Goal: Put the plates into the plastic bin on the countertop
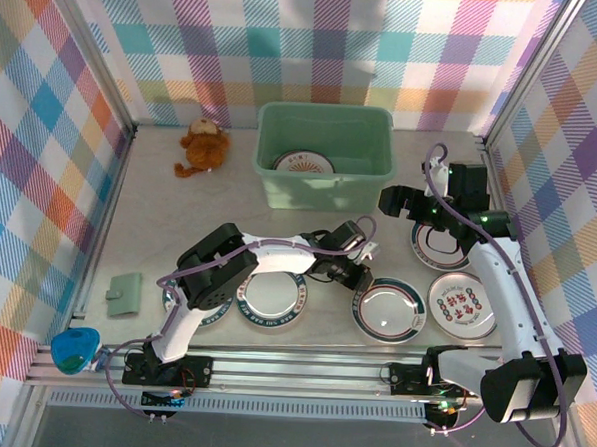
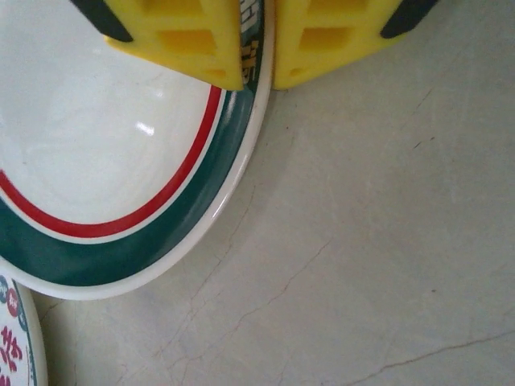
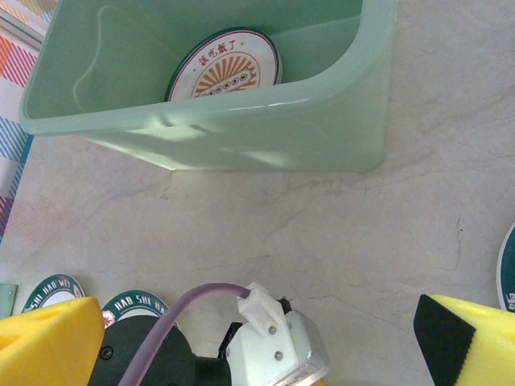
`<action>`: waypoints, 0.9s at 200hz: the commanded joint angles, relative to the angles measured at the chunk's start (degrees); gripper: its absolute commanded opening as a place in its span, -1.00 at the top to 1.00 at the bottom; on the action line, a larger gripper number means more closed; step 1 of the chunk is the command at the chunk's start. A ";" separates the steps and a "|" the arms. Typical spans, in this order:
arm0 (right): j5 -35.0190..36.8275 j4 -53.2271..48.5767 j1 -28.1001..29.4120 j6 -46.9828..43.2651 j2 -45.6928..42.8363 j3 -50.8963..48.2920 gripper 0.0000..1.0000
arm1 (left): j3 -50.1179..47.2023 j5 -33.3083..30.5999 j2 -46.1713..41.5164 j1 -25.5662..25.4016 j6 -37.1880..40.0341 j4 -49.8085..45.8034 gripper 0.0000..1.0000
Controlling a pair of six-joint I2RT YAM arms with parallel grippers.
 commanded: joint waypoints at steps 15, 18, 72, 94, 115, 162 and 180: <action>-1.03 1.27 -0.37 -0.83 -1.48 -0.41 -0.98 | -4.04 -3.71 -5.10 2.00 -3.60 3.79 0.78; -1.04 1.31 -0.33 -0.82 -1.44 -0.41 -0.98 | -4.35 -3.87 -5.37 2.13 -3.74 3.96 0.78; -1.65 1.62 -0.32 -0.67 -1.18 -0.60 -0.98 | -6.98 -6.50 -8.77 4.29 -4.47 4.22 0.85; -2.08 2.13 -0.37 -0.39 -0.50 -0.58 -0.98 | -9.32 -7.89 -10.23 5.68 -5.64 5.24 0.85; -2.83 2.71 -0.33 -0.06 0.44 -0.43 -0.98 | -10.50 -8.49 -10.57 6.93 -6.68 5.38 0.85; -3.34 3.37 -0.32 0.16 1.89 0.01 -0.98 | -11.34 -6.95 -8.78 8.01 -8.95 8.00 0.76; -3.33 3.37 -0.33 -0.03 1.99 0.04 -0.99 | -11.00 -5.58 -7.99 8.03 -9.47 8.47 0.71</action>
